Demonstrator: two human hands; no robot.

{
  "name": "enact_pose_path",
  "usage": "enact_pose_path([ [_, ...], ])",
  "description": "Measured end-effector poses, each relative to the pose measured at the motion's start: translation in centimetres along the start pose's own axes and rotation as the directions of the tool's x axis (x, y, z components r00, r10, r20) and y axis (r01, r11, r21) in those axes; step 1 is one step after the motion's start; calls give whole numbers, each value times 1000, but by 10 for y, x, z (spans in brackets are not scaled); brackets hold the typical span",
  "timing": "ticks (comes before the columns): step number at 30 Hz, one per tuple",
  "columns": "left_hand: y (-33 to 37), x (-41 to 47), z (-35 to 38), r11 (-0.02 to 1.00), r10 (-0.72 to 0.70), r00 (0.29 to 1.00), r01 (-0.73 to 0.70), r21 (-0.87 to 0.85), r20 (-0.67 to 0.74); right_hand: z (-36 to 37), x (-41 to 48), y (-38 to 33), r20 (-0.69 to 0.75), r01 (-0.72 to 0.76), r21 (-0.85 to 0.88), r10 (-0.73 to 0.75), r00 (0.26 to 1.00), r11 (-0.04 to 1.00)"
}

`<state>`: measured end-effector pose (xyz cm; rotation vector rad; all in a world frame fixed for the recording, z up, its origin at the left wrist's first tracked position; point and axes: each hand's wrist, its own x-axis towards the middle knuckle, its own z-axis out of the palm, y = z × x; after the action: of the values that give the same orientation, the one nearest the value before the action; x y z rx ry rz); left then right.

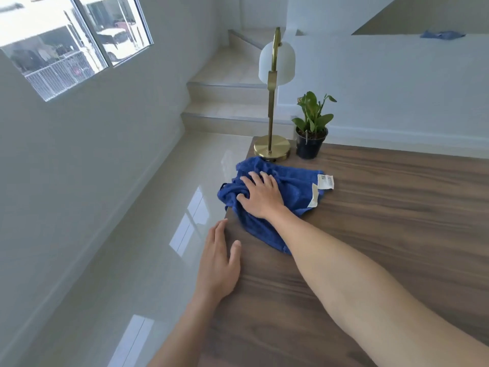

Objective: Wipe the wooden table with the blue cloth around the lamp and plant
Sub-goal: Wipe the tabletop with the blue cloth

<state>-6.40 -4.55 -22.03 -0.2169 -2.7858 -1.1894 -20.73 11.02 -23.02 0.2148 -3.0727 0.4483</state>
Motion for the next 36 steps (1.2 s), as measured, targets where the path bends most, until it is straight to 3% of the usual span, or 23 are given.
enact_pose_path([
  [2,-2,-3,-4,999,-38,999,37,-32,-14,-1,-16,-4,-78,165,76,-159,984,983],
  [4,0,-5,-5,997,-40,999,39,-64,-14,-2,-30,0,-93,225,126,-214,972,966],
  [5,-1,-6,-6,997,-37,999,35,-74,-17,-2,-33,2,-103,184,116,-172,980,976],
  [7,-3,-6,-4,997,-19,1000,17,-71,-25,-1,-42,7,-121,-70,48,75,990,996],
  [9,-6,-7,-4,998,-10,1000,9,-60,-28,0,-55,7,-93,-358,63,363,927,931],
  [10,-6,-7,-4,999,-8,1000,7,-52,-18,-1,-65,4,-107,-422,65,427,898,904],
  [13,-6,-4,1,1000,-11,1000,12,-17,13,-9,-102,6,-192,-340,5,335,923,940],
  [15,-4,0,3,1000,-15,999,14,27,34,-24,-122,26,-204,-262,181,297,933,948],
  [17,-1,0,6,995,5,999,-8,102,35,-43,-139,51,-152,-244,580,397,905,778],
  [18,2,1,7,993,26,999,-29,113,23,-51,-146,62,-151,-226,706,454,878,671],
  [19,10,1,10,994,53,999,-54,99,14,-56,-155,72,-155,-227,744,493,856,628],
  [21,29,2,21,993,104,994,-104,49,14,-57,-170,87,-122,-292,618,456,882,730],
  [23,50,3,37,983,175,984,-177,39,39,-49,-183,97,-37,-337,362,375,926,869],
  [26,74,2,65,938,305,936,-327,113,178,-51,-197,110,-70,-315,39,317,946,948],
  [30,95,-6,95,845,397,831,-496,197,391,-79,-227,139,-112,-401,-125,389,914,907],
  [33,128,-16,112,842,396,793,-515,159,463,-106,-270,175,-66,-525,-185,523,850,830],
  [36,173,-30,139,771,457,727,-611,178,513,-132,-336,216,-56,-603,-324,622,781,728],
])
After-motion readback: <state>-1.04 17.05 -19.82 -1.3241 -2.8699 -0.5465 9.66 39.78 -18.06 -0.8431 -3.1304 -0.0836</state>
